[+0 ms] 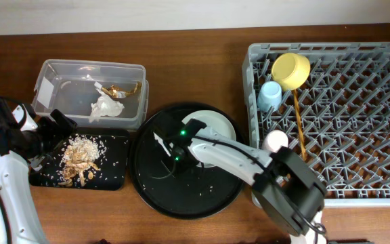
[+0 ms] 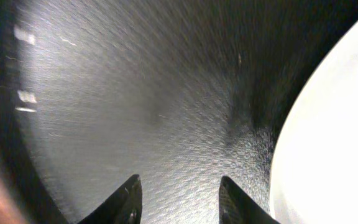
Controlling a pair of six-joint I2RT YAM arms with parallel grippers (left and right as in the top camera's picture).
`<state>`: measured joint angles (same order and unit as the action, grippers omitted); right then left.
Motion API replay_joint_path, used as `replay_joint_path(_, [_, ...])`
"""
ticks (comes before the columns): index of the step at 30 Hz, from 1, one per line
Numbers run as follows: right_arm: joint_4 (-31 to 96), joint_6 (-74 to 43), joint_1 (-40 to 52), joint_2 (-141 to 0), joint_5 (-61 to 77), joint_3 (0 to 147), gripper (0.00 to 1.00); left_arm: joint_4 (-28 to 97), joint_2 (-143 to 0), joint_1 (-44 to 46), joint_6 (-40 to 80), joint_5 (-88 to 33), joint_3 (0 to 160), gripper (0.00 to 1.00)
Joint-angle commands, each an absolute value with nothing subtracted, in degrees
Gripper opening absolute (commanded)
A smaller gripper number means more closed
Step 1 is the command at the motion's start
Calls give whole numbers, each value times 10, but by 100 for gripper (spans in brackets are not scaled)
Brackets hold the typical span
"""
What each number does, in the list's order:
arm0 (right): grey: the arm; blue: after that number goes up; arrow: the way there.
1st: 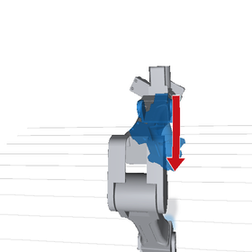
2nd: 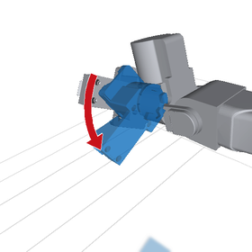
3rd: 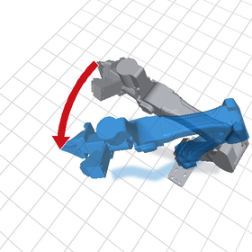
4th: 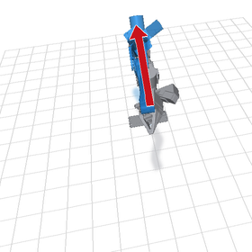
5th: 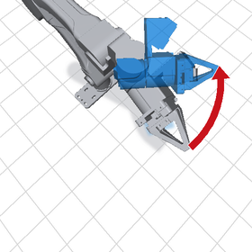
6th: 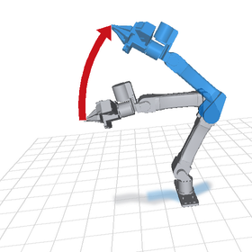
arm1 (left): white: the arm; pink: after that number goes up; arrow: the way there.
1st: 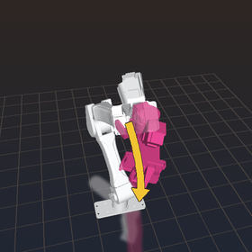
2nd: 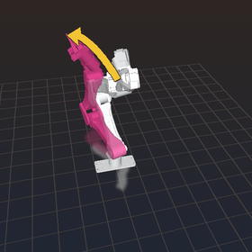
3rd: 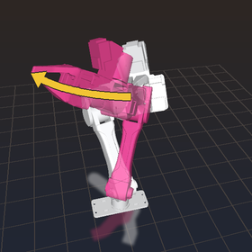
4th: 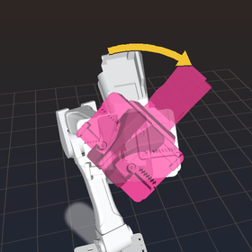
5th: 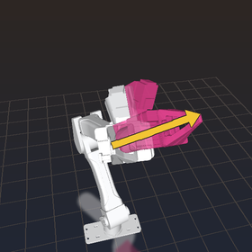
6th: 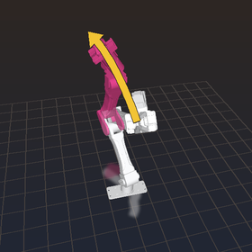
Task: Sort waste into correct bins and load items into the dishwasher rack
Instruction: 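Grasp the edge of the white plate with the right gripper, then carry the white plate to the rack and stand it upright in the slots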
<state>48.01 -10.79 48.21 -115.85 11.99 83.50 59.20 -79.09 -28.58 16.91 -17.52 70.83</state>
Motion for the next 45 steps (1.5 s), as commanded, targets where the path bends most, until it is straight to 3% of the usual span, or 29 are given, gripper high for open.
replay_joint_path(1, [478,-93,483,-1093,83,865,41,592,-791,-287,171,-175,709,99])
replay_joint_path(5, [453,-93,483,-1124,-3,828,40,592,-791,-287,171,-175,709,99])
replay_joint_path(13, [396,-93,483,-1194,-22,800,39,592,-791,-287,171,-175,709,99])
replay_joint_path(15, [398,-93,483,-1196,-22,800,36,592,-791,-287,171,-175,709,99])
replay_joint_path(17, [403,-93,484,-1196,-22,800,20,592,-791,-287,171,-175,709,99])
replay_joint_path(18, [403,-93,484,-1196,-22,800,7,592,-791,-287,171,-175,709,99])
replay_joint_path(19, [403,-93,484,-1196,-22,800,4,592,-791,-287,171,-175,709,99])
replay_joint_path(23, [468,-90,484,-1164,12,855,4,592,-791,-287,171,-175,709,99])
replay_joint_path(25, [517,-17,483,-1112,139,918,4,592,-791,-287,171,-175,709,99])
replay_joint_path(27, [547,-17,478,-1055,153,954,4,592,-791,-287,171,-175,709,99])
replay_joint_path(29, [587,-17,440,-978,177,967,4,592,-791,-287,171,-175,709,99])
replay_joint_path(32, [627,21,310,-893,302,967,4,592,-791,-287,171,-175,709,100])
replay_joint_path(36, [698,123,41,-877,515,967,4,592,-791,-287,171,-175,709,99])
replay_joint_path(39, [739,173,-131,-881,534,967,4,592,-791,-287,171,-175,709,99])
replay_joint_path(45, [748,193,-233,-932,538,942,4,592,-791,-287,171,-175,709,99])
